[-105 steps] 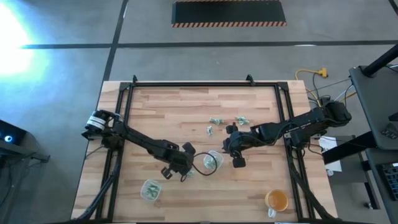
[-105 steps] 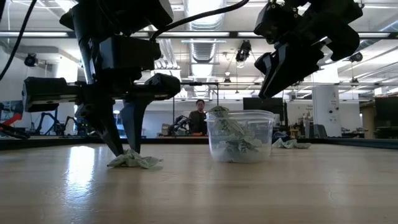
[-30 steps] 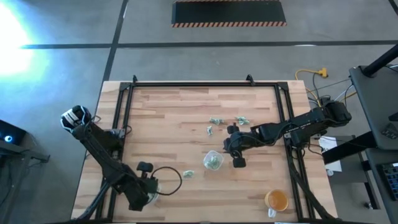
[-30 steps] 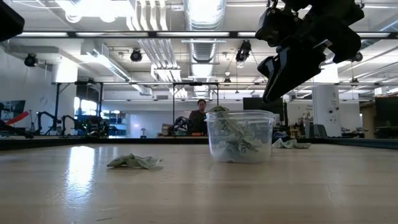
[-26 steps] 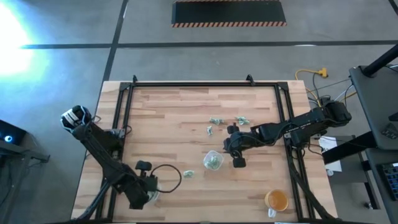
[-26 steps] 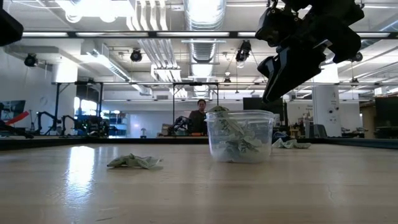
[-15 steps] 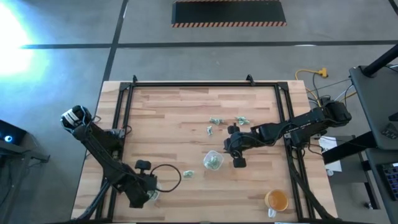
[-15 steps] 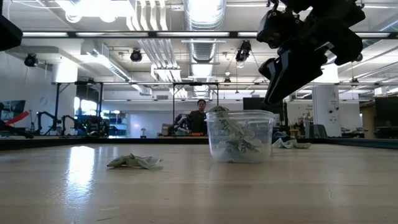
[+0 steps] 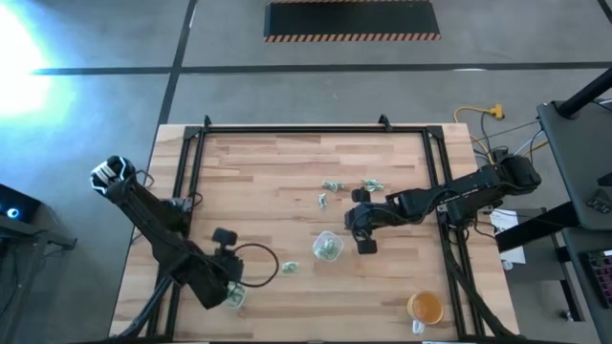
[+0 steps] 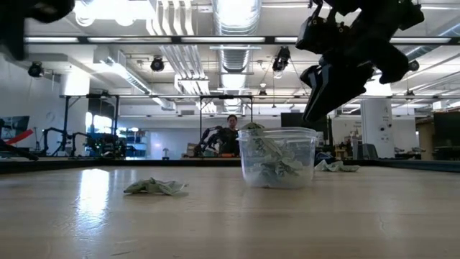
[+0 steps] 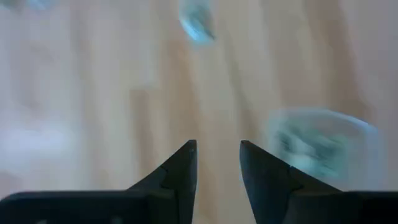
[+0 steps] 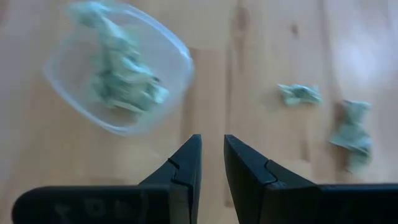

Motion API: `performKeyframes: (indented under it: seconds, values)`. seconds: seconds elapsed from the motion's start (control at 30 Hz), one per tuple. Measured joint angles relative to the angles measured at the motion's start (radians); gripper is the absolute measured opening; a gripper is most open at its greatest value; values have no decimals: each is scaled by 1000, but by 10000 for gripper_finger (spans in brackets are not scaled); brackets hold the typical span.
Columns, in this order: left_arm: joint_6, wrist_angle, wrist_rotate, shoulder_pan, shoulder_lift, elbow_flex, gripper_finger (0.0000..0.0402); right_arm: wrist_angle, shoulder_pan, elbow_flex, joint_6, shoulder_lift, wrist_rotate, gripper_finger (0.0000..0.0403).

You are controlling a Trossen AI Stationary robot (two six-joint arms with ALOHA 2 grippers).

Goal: Pick and place items into bin
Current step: Put the light green packet into the top transparent bin

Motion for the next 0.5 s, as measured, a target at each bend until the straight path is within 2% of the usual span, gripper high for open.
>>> performKeyframes:
  seconds: [0.2,0.33,0.43,0.5]
  values:
    - [224,3,-388,26,-16,0,105,-51,0,1,1,-3,137,58]
    - [305,16,-639,45,-14,-7,105,-73,0,-3,5,-5,286,57]
    - [315,16,-767,69,-14,-12,105,-114,-9,-14,36,-5,417,57]
    - [317,12,-815,84,-14,-13,105,-128,-26,-20,77,-5,463,57]
